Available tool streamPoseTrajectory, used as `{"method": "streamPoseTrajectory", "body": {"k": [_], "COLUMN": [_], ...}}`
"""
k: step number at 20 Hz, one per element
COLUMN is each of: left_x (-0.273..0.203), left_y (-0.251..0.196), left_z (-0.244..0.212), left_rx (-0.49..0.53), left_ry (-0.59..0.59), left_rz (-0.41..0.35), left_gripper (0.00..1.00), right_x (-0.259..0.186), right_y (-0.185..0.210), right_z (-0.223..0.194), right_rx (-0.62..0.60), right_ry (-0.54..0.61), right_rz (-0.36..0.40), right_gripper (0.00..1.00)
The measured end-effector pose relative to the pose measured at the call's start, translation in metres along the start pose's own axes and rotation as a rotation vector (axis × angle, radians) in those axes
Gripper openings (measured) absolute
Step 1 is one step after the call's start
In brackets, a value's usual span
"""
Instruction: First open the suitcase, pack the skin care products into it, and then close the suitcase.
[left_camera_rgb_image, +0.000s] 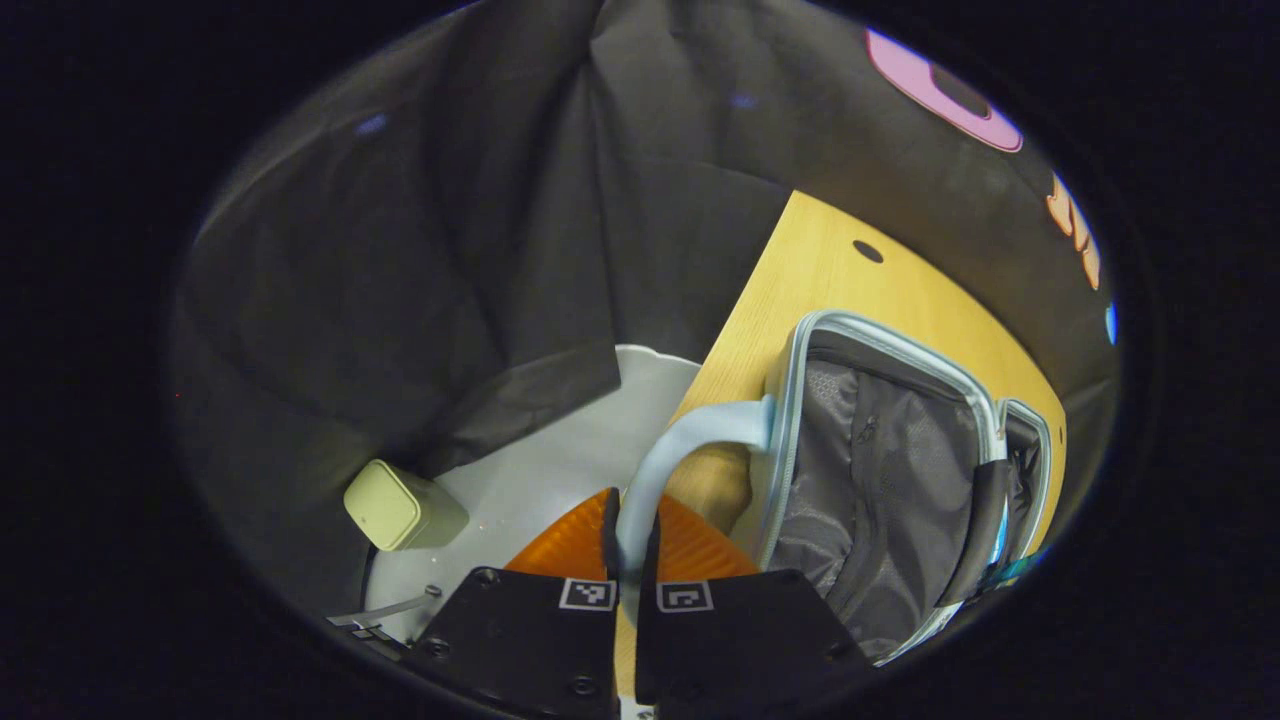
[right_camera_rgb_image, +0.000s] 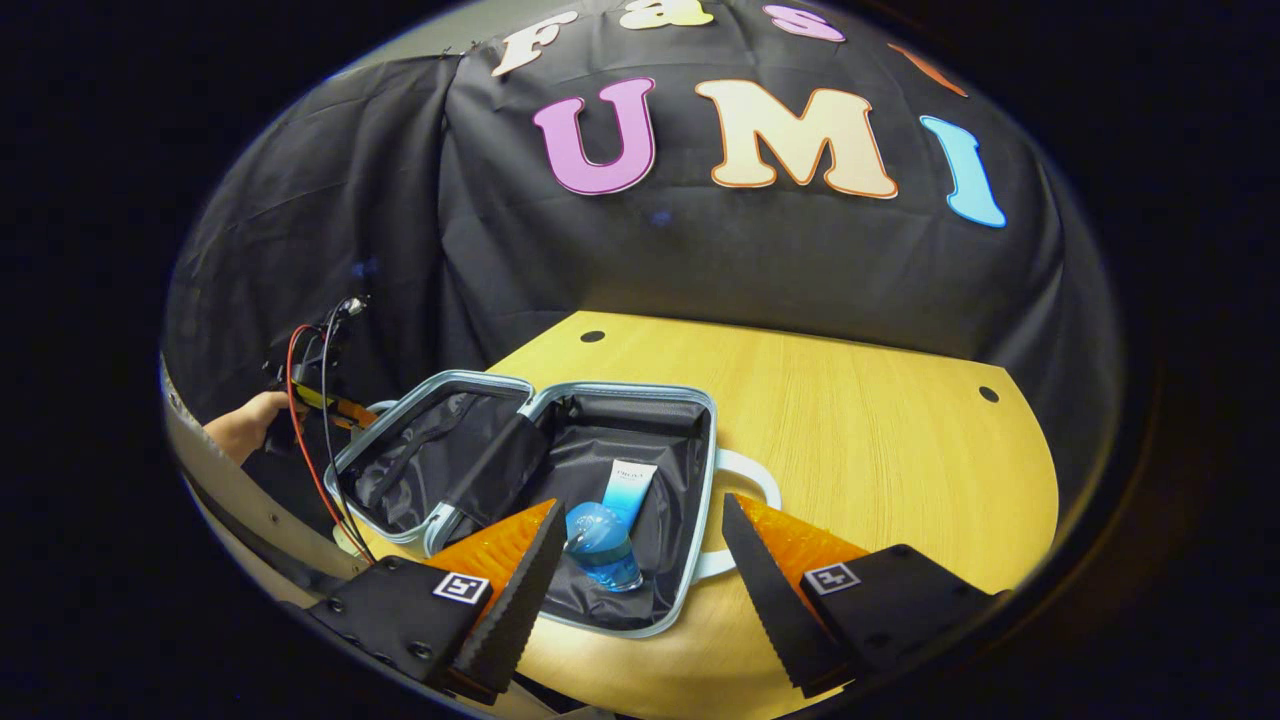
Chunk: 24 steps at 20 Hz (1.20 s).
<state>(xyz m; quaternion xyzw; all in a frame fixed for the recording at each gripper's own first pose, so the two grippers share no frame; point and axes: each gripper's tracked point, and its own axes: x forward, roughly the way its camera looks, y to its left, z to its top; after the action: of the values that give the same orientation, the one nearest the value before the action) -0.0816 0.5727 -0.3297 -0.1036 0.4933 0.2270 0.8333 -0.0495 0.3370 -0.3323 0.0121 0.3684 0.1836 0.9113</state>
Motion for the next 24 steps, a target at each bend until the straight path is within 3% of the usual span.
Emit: {"method": "streamPoseTrajectory", "body": {"k": [1, 2, 3, 4, 12, 20, 24], "left_x": [-0.008, -0.019, -0.028, -0.039, -0.090, -0.167, -0.196], "left_y": [-0.005, -0.007, -0.010, -0.015, -0.039, -0.137, -0.201], "left_z": [0.007, 0.014, 0.016, 0.021, 0.053, 0.072, 0.069], "left_rx": [0.020, 0.031, 0.037, 0.041, 0.121, 0.155, 0.190], "left_ry": [-0.032, -0.056, -0.072, -0.098, -0.234, -0.374, -0.428], "left_rz": [-0.013, -0.018, -0.024, -0.035, -0.047, -0.123, -0.219], "left_gripper": [0.01, 0.00, 0.00, 0.00, 0.00, 0.00, 0.00], "right_x": [0.000, 0.000, -0.001, -0.001, -0.021, -0.051, -0.065], "right_y": [0.000, 0.000, 0.001, 0.001, -0.011, -0.045, -0.069], "right_z": [0.001, 0.001, 0.001, 0.002, 0.018, 0.057, 0.070], "right_rx": [0.000, 0.003, 0.004, 0.001, 0.008, 0.024, 0.024], "right_ry": [-0.007, -0.010, -0.007, -0.009, -0.061, -0.169, -0.210], "right_rz": [0.004, 0.012, 0.025, 0.037, 0.095, 0.127, 0.118], "right_gripper": [0.93, 0.98, 0.93, 0.98, 0.98, 0.98, 0.98]}}
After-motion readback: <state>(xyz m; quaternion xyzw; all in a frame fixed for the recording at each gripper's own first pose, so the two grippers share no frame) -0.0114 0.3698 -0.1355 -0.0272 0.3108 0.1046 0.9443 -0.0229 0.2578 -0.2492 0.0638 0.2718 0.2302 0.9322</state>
